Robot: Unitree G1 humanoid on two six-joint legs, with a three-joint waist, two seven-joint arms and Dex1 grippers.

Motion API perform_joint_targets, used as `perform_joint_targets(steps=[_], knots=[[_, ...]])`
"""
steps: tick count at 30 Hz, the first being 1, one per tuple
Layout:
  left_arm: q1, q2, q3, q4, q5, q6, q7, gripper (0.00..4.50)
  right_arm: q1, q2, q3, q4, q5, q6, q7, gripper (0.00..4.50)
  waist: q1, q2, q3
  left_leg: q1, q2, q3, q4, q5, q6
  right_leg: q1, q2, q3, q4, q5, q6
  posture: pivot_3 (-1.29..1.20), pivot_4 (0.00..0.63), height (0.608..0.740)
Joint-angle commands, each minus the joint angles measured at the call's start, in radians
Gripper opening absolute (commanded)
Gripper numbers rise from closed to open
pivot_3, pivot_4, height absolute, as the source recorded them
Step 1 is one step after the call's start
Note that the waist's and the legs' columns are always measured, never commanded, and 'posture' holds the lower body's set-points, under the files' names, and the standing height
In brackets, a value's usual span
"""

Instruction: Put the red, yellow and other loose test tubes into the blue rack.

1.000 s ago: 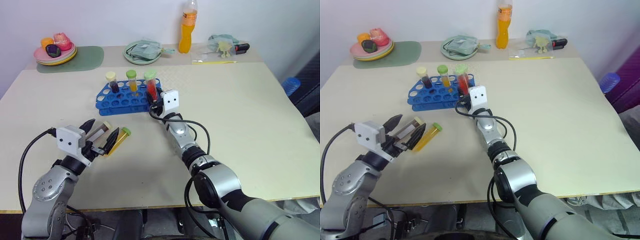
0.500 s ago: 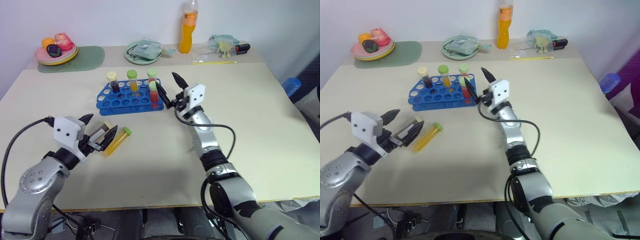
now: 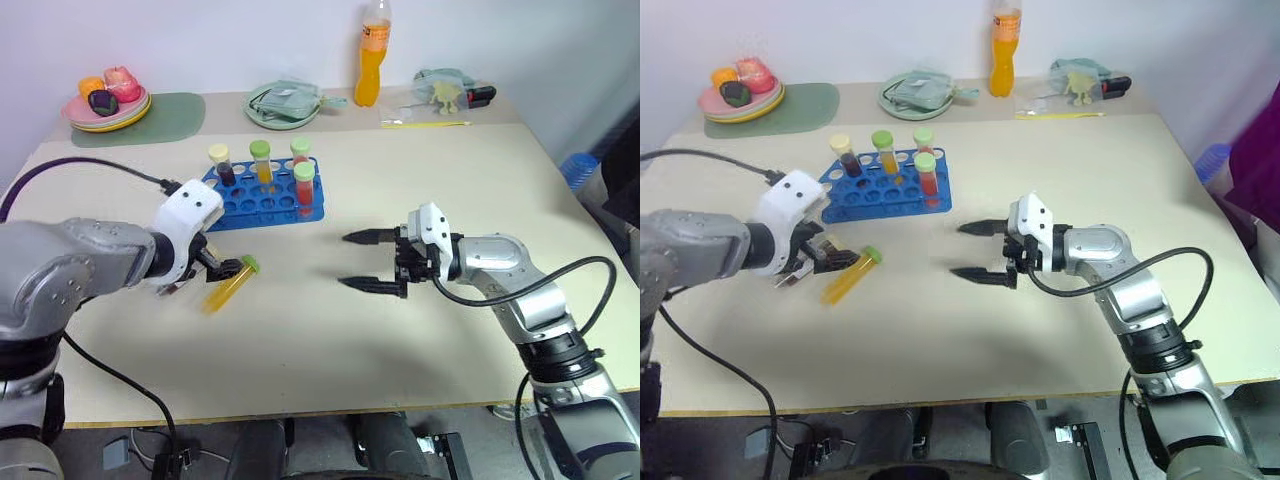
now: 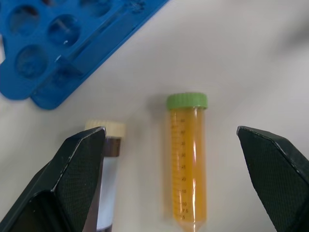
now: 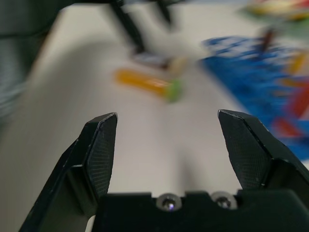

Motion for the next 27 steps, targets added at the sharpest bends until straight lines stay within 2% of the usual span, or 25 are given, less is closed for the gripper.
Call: perform_joint_targets(steps=[1,9,13,18,26,27], knots=[[-0.074,-0.001,-0.105,0.075,-0.011,0.008,0.024,4.5,-0.008,0.012,0.003,-0.065,0.023,0.026,0.0,3.66,0.001,0.0,0.0,0.0,0.0,0.0,0.0,0.0,0.0,0.0,-0.001,0.0,0.0,0.0,0.0,0.0,0.15,0.729],[-0.131,-0.024,-0.261,0.207,-0.114,0.008,0.056,4.5,-0.008,0.038,0.013,-0.081,0.009,0.032,-0.021,3.66,0.002,0.0,0.0,-0.002,-0.001,0.0,0.0,0.001,-0.001,-0.002,-0.001,0.001,0.0,0.0,0.0,0.0,0.15,0.729],[-0.167,-0.03,-0.317,0.271,-0.121,0.008,0.096,4.5,-0.011,0.048,0.017,-0.08,0.002,0.026,-0.025,3.66,0.004,0.0,0.0,-0.002,-0.001,0.0,0.0,0.001,-0.002,-0.002,-0.001,0.001,0.0,0.0,0.0,0.0,0.15,0.729],[-0.205,-0.047,-0.361,0.338,-0.108,0.008,0.13,4.5,-0.011,0.063,0.026,-0.076,-0.013,0.014,-0.03,3.66,0.005,0.0,0.0,-0.002,-0.001,0.0,0.001,0.001,-0.002,-0.002,-0.002,0.001,0.0,0.0,0.0,0.0,0.15,0.729],[-0.227,-0.016,-0.427,0.356,-0.207,0.008,0.142,4.5,-0.01,0.083,0.041,-0.071,-0.034,-0.005,-0.031,3.66,0.005,0.0,0.0,-0.002,-0.001,0.0,0.001,0.001,-0.002,-0.002,-0.002,0.001,0.001,0.0,0.0,0.0,0.15,0.729],[-0.232,-0.01,-0.438,0.359,-0.218,0.008,0.142,4.25,-0.011,0.084,0.043,-0.069,-0.036,-0.009,-0.029,3.7,0.005,0.0,0.0,-0.002,-0.001,0.0,0.001,0.001,-0.002,-0.002,-0.002,0.001,0.001,0.0,0.0,0.0,0.15,0.729]])
